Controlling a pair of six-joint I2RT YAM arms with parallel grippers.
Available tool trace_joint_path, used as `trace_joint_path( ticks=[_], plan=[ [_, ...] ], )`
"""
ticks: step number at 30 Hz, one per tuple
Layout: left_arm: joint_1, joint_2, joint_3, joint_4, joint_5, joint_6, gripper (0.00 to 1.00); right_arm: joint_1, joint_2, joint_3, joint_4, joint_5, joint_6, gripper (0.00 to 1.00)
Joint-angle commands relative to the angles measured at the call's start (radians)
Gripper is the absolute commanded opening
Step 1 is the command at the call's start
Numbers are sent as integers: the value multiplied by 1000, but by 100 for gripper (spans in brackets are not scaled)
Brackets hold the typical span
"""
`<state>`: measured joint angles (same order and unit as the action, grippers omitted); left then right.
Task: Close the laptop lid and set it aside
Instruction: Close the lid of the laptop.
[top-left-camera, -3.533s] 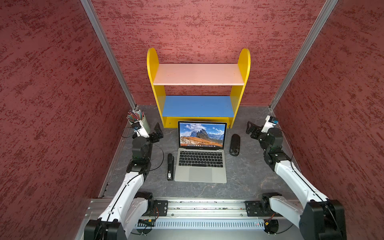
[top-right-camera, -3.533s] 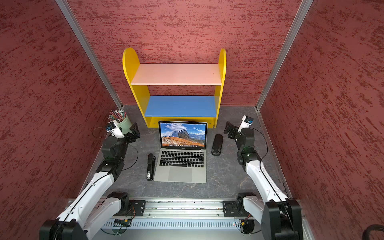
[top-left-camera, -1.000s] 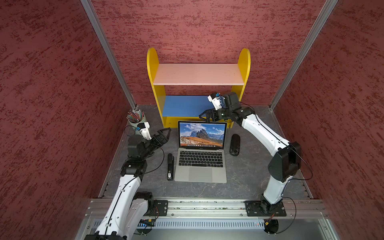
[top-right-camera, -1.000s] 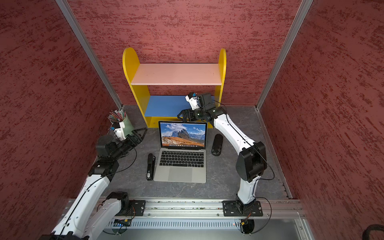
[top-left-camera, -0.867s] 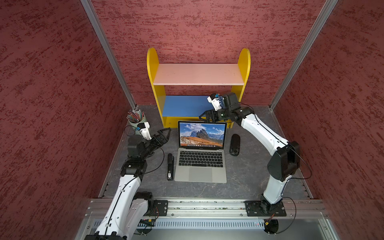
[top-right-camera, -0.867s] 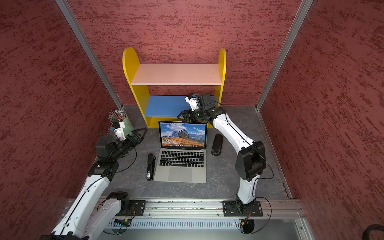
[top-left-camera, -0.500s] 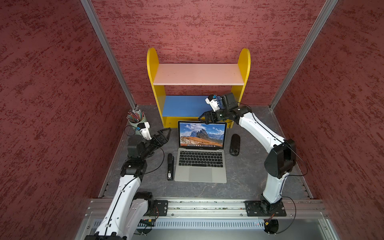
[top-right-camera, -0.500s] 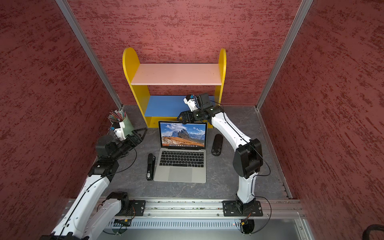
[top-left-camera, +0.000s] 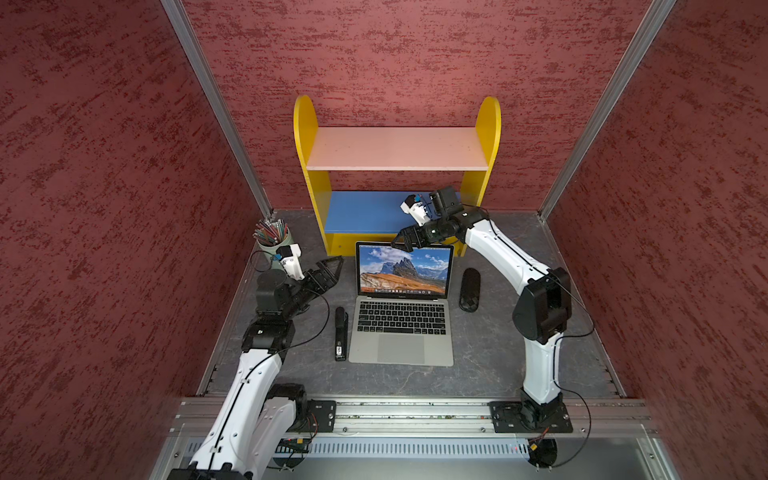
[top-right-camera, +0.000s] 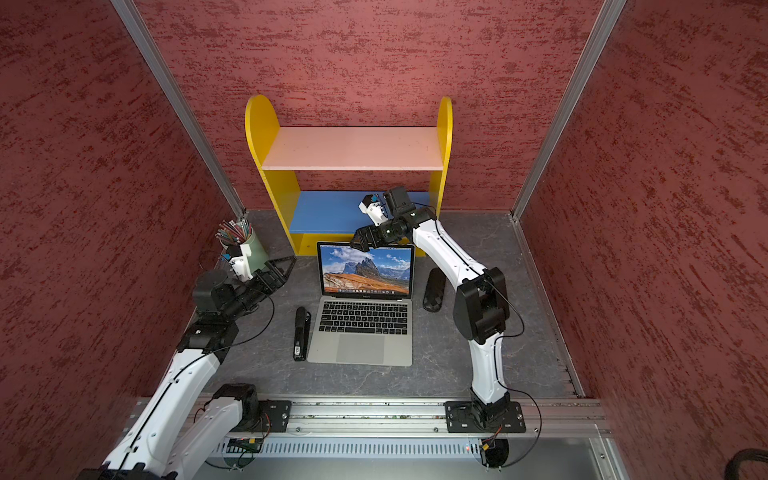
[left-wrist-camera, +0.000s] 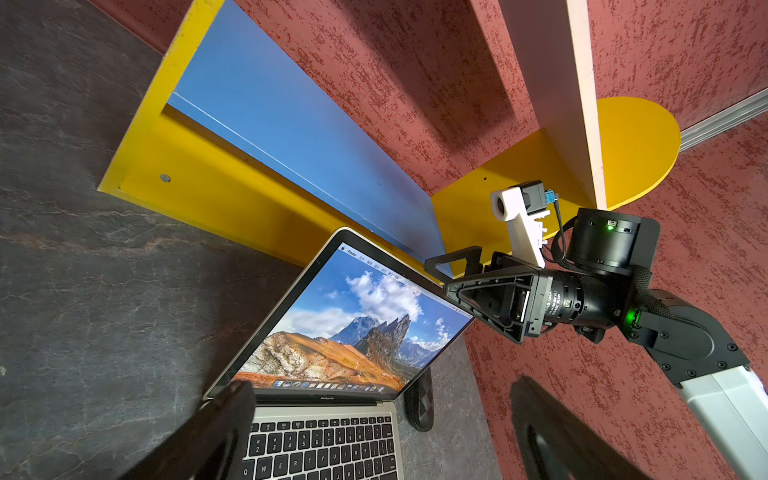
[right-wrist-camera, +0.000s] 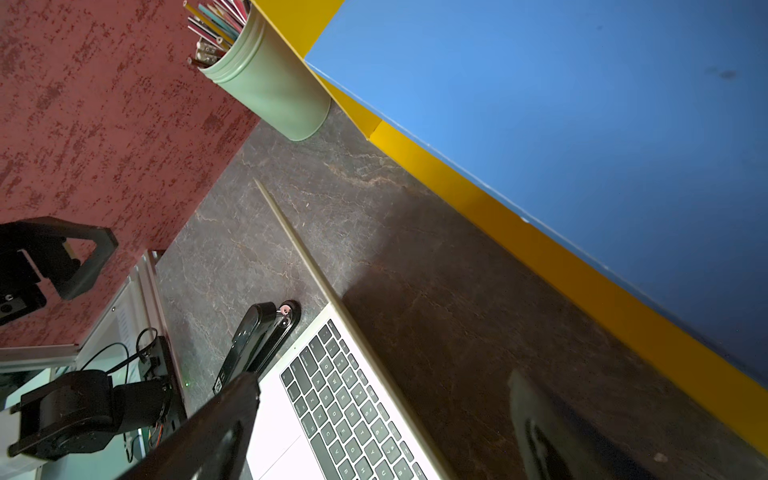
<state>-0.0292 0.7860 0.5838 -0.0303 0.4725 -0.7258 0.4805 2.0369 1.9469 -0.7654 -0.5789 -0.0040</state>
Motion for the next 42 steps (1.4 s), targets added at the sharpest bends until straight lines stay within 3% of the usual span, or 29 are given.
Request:
trace_joint_path(
  ticks=[1,42],
  plan=[
    [-5,3,16,7,9,18,100,21,10,37,-45,-42,-48,98],
    [-9,-1,18,0,2,21,100,94,-112,-92,-64,-111,-120,98]
  ],
)
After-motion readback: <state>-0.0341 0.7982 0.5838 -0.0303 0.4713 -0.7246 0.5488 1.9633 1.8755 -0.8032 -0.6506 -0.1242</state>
